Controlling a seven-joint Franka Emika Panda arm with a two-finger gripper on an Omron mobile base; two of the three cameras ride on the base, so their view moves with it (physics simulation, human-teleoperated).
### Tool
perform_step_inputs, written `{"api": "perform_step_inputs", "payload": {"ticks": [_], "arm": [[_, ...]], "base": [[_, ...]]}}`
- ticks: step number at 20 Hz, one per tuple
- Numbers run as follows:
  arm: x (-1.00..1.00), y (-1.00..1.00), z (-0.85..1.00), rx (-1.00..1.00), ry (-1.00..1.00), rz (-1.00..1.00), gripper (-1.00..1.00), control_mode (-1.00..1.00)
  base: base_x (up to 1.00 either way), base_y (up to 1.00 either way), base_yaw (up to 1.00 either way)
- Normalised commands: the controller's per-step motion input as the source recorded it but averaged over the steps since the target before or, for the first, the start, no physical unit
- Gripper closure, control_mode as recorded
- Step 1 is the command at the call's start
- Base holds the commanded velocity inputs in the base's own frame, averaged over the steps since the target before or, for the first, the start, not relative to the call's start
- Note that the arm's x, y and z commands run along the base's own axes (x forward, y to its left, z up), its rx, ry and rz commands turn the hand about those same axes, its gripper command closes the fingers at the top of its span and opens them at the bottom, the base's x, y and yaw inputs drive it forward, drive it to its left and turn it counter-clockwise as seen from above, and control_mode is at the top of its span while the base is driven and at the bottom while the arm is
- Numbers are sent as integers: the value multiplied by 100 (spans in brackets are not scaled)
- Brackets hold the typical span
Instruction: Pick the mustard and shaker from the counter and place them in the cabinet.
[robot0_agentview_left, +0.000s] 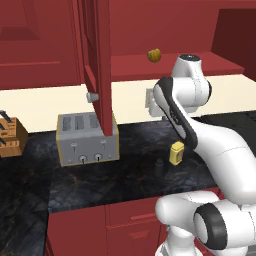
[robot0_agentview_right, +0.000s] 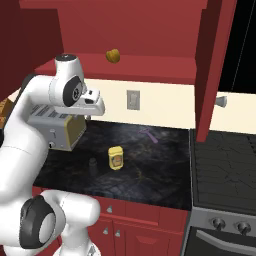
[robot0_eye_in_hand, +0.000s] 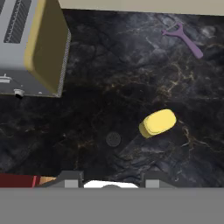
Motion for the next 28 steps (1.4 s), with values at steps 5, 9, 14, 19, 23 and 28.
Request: {"api": "perform_step_inputs", "payload": {"ticks": [5,9,14,19,23,28], "arm": [[-23,1,-7,-3,-4,1,-100,-100],[-60,3,-22,-4,-1,0,-100,-100],[-54,4,-15,2,-2,-3,-100,-100],[-20,8,-9,0,-2,0,-100,-100],[0,0,-32,0,0,0,-100,-100],[8,0,-49,0,0,0,-100,-100]], "base": [[0,0,0],[0,0,0],[0,0,0],[0,0,0],[0,0,0],[0,0,0]]}}
